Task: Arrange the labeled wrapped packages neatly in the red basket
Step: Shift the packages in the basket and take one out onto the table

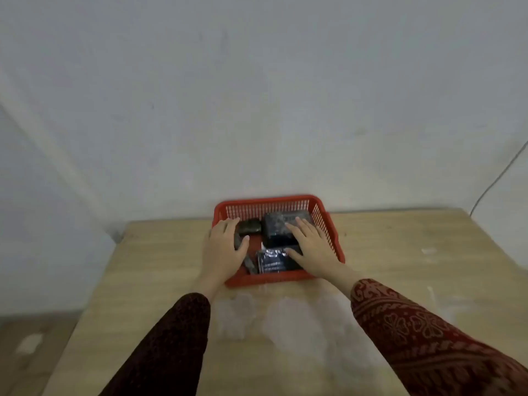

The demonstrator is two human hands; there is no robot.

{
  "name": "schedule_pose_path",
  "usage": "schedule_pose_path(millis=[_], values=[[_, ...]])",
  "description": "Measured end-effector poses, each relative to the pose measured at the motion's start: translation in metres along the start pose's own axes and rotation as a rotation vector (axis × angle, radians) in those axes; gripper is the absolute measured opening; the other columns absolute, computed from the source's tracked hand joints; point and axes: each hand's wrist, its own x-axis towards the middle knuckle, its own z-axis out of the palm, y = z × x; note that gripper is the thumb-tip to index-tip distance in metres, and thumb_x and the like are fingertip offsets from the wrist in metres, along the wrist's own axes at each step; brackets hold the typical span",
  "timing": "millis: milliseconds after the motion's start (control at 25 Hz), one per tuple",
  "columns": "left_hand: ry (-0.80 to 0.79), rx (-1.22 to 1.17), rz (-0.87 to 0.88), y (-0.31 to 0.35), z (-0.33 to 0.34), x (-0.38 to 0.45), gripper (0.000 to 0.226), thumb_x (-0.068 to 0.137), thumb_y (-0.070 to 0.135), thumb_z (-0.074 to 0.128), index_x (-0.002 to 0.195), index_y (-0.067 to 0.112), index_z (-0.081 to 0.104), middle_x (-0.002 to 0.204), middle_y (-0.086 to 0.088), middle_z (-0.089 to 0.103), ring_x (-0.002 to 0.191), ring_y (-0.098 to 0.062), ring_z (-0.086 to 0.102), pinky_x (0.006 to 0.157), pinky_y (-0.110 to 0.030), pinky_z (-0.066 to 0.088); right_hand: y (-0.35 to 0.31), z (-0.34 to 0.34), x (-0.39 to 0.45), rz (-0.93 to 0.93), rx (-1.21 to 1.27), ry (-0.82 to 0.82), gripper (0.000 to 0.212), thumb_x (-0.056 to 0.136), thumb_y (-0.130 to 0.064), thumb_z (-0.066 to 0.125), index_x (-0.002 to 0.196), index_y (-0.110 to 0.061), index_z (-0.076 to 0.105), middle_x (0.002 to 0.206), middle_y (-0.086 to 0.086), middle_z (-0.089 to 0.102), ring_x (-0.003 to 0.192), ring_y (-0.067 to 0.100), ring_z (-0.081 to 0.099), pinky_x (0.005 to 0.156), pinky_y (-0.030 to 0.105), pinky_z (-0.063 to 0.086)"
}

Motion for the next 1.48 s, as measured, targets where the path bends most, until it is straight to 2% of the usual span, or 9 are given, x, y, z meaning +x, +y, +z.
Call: schedule_pose_path(millis=[120, 280, 560, 760, 920, 1080, 1200, 1320, 1480], values=[[-0.045, -0.047, -0.062, -0.013, 0.023, -0.018, 0.044, 0.094, 0.029, 0.055, 0.134, 0.011, 0.053, 0.138, -0.009, 0.056, 0.130, -0.027, 0.048, 0.112, -0.044, 0.037, -0.002, 0.029, -0.015, 0.051, 0.087, 0.009, 0.050, 0.096, -0.036, 0.046, 0.142, -0.020, 0.038, 0.152, 0.007, 0.034, 0.142, 0.024, 0.027, 0.117, 0.046, 0.024], [0.052, -0.104, -0.126, -0.034, 0.042, -0.024, 0.036, 0.091, 0.019, 0.061, 0.125, 0.007, 0.061, 0.135, -0.016, 0.056, 0.132, -0.034, 0.046, 0.111, -0.048, 0.037, -0.006, 0.056, -0.030, 0.055, 0.212, 0.118, 0.017, 0.092, -0.016, 0.054, 0.103, -0.011, 0.065, 0.102, 0.004, 0.066, 0.096, 0.023, 0.060, 0.084, 0.036, 0.047], [0.044, -0.317, -0.398, -0.072, 0.059, 0.048, 0.051, 0.098, 0.020, 0.045, 0.147, 0.013, 0.033, 0.138, -0.014, 0.052, 0.124, -0.031, 0.051, 0.103, -0.043, 0.044, -0.019, 0.054, -0.005, 0.091, 0.110, 0.076, 0.020, 0.093, -0.019, 0.051, 0.078, -0.011, 0.062, 0.074, 0.003, 0.064, 0.070, 0.021, 0.060, 0.067, 0.038, 0.049], [0.070, -0.435, -0.366, -0.089, 0.074, 0.044, 0.053, 0.099, 0.018, 0.044, 0.149, 0.018, 0.028, 0.143, -0.006, 0.049, 0.122, -0.017, 0.051, 0.097, -0.022, 0.039, -0.035, 0.041, 0.091, -0.121, 0.160, 0.072, 0.012, 0.091, -0.018, 0.057, 0.097, -0.010, 0.062, 0.094, 0.008, 0.062, 0.089, 0.024, 0.058, 0.077, 0.038, 0.050], [0.083, -0.507, -0.338, -0.091, 0.077, 0.043, 0.054, 0.100, 0.017, 0.044, 0.150, 0.016, 0.026, 0.145, 0.000, 0.046, 0.120, 0.000, 0.045, 0.098, -0.005, 0.034, -0.032, 0.066, 0.170, -0.176, -0.141, -0.197, 0.051, 0.083, -0.034, 0.066, 0.128, -0.018, 0.049, 0.127, 0.008, 0.051, 0.119, 0.028, 0.045, 0.097, 0.043, 0.034], [0.091, -0.547, -0.333, -0.091, 0.077, 0.042, 0.054, 0.100, 0.016, 0.046, 0.150, 0.014, 0.027, 0.148, -0.004, 0.044, 0.131, -0.013, 0.046, 0.111, -0.028, 0.038, -0.025, 0.085, 0.208, -0.235, -0.324, -0.326, 0.068, 0.071, -0.038, 0.076, 0.129, -0.016, 0.046, 0.130, 0.009, 0.052, 0.121, 0.030, 0.047, 0.099, 0.044, 0.034], [0.089, -0.547, -0.337, -0.090, 0.076, 0.043, 0.055, 0.099, 0.017, 0.047, 0.150, 0.014, 0.026, 0.148, -0.003, 0.044, 0.132, -0.013, 0.046, 0.111, -0.033, 0.039, -0.019, 0.085, 0.217, -0.359, -0.318, -0.297, 0.054, 0.077, -0.030, 0.072, 0.123, -0.012, 0.051, 0.121, 0.012, 0.060, 0.109, 0.031, 0.056, 0.092, 0.040, 0.043], [0.081, -0.537, -0.338, -0.090, 0.076, 0.043, 0.056, 0.099, 0.017, 0.047, 0.150, 0.013, 0.026, 0.148, -0.004, 0.043, 0.133, -0.015, 0.045, 0.112, -0.038, 0.039, -0.012, 0.073, 0.221, -0.351, -0.084, -0.341, 0.038, 0.083, -0.025, 0.062, 0.118, -0.013, 0.051, 0.101, 0.013, 0.067, 0.089, 0.030, 0.063, 0.077, 0.040, 0.053], [0.065, -0.549, -0.350, -0.087, 0.074, 0.043, 0.056, 0.099, 0.018, 0.047, 0.151, 0.014, 0.025, 0.149, -0.004, 0.042, 0.134, -0.017, 0.045, 0.112, -0.042, 0.039, -0.009, 0.065, 0.232, -0.238, 0.189, -0.449, 0.030, 0.087, -0.020, 0.058, 0.115, -0.011, 0.052, 0.092, 0.007, 0.061, 0.082, 0.025, 0.059, 0.063, 0.031, 0.043]])
